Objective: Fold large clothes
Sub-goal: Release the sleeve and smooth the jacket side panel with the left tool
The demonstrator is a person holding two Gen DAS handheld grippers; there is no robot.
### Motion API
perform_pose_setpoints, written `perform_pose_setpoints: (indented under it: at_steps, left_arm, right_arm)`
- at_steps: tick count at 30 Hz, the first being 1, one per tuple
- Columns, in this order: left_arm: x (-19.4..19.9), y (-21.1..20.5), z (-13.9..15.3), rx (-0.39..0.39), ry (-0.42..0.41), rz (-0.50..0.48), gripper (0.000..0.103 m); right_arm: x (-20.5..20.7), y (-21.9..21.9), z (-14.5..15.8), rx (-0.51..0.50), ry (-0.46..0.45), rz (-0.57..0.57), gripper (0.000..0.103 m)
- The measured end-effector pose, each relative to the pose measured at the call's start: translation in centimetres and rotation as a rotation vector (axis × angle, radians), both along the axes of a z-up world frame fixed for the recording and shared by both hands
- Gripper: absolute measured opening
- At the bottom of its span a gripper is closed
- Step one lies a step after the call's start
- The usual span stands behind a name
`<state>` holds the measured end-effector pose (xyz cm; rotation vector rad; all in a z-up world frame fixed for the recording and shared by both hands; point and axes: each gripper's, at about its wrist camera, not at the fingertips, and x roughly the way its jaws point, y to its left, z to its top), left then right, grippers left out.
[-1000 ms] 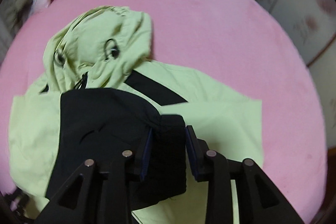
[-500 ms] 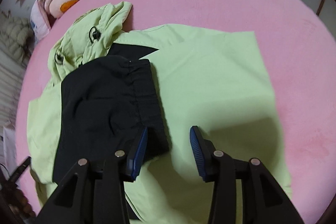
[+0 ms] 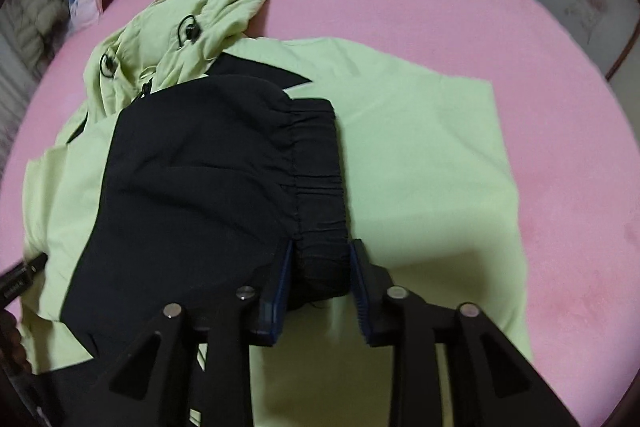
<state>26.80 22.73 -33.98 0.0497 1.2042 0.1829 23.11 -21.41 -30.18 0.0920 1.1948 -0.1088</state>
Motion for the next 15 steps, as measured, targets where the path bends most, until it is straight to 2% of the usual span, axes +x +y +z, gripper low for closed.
perform_pose_setpoints:
  at_steps: [2, 5, 6, 8, 9, 11, 13, 15]
  left_arm:
    - [-0.3, -0.4, 1.4, 0.031, -0.035, -0.002, 0.072]
    - [-1.7, -1.6, 4.9, 0.085, -0.179, -0.019, 0.072]
    - [-2.1, -1.9, 5.8, 0.074, -0.216, -0.027, 0.072]
    - [-2.1, -2.9, 7.1, 0.0, -0.262, -0.051, 0.072]
    - [-1.6, -3.5, 6.9, -0.043, -0.257, -0.068, 0.072]
    - [-0.2, -4.3, 5.7, -0.05, -0.22, -0.083, 0.071]
    - [0.9, -4.8, 4.1, -0.014, -0.192, -0.085, 0.068]
    - [2.0, -4.4, 1.7, 0.018, -0.126, -0.074, 0.067]
  right_arm:
    - [-0.4, 1.1, 1.9, -0.047, -0.059, 0.001, 0.035]
    - [-1.0, 3.5, 4.4, -0.041, -0.146, 0.055, 0.035]
    - [-1.0, 4.7, 5.0, -0.019, -0.169, 0.091, 0.035]
    - [-0.6, 7.2, 5.2, 0.047, -0.172, 0.157, 0.035]
    - [0.0, 8.5, 4.9, 0.087, -0.157, 0.184, 0.035]
    - [1.0, 10.4, 4.0, 0.135, -0.129, 0.226, 0.035]
    - [1.9, 12.4, 2.5, 0.117, -0.101, 0.262, 0.035]
    - [2.8, 12.2, 1.2, 0.062, -0.075, 0.252, 0.035]
